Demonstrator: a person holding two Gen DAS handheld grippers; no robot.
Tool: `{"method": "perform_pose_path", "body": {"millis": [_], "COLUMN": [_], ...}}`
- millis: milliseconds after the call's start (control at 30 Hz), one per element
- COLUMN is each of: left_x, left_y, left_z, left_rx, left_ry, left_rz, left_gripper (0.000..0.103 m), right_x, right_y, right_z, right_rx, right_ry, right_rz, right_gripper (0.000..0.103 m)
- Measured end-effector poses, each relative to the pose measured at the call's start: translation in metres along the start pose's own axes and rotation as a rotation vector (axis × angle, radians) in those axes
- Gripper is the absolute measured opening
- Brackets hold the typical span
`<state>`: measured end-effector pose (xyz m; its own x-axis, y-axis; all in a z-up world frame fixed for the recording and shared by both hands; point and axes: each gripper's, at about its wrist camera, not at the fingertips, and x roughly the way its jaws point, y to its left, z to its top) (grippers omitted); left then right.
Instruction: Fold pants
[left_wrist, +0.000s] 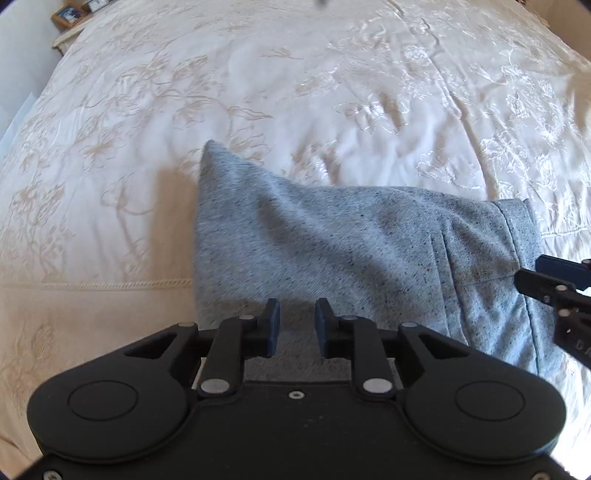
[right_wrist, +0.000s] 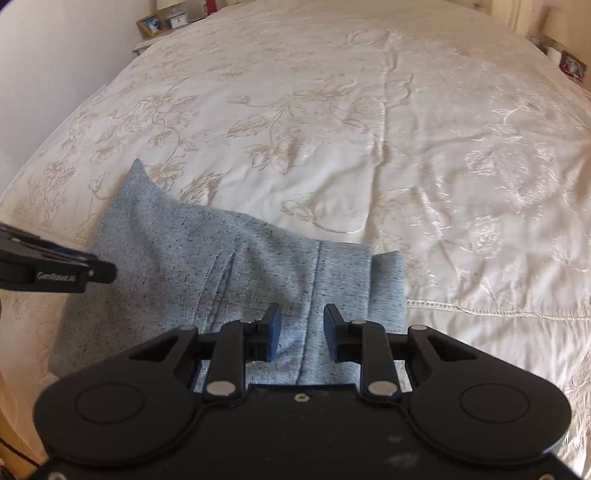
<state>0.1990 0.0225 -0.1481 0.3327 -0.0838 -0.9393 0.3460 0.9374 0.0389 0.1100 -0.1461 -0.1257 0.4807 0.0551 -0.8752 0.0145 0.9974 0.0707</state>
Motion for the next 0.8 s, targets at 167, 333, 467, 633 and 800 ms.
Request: {"method": "perform_pose_path", "body": {"millis": [167,333,467,633,800], "left_x": [0.042,0.029,0.015,0.015,0.009], "left_y": [-0.02,-0.02,0.002,0.023,0.028], "left_z": [-0.004,-0.01,-0.022,-0.049,-0.061], "left_rx": [0.111,0.13,0.056,-0.004,-0.015], "left_ry": [0.026,-0.01,0.001,0.054,0.044], "left_rz": [0.065,0.067,0.042,0.058,0.077], "left_gripper": [0.031,0.034,0.045,0.047,0.053], "right_x": [0.05,0.051,0.037,0.02,0.012], "right_y": [0.005,0.001,-0.011,-0.024,-0.031], "right_z": [0.004,0.003,-0.006,-0.024,-0.04], "right_rx": [-0.017,-0.013,0.041,0.116,0.157], "right_ry": [0.103,0.102,0.108,0.125,0.117], "right_rz": [-0.048,-0.046,-0.033,-0.029,-0.025], "right_gripper": [0.031,0.033,0.035,0.042,0.043]}}
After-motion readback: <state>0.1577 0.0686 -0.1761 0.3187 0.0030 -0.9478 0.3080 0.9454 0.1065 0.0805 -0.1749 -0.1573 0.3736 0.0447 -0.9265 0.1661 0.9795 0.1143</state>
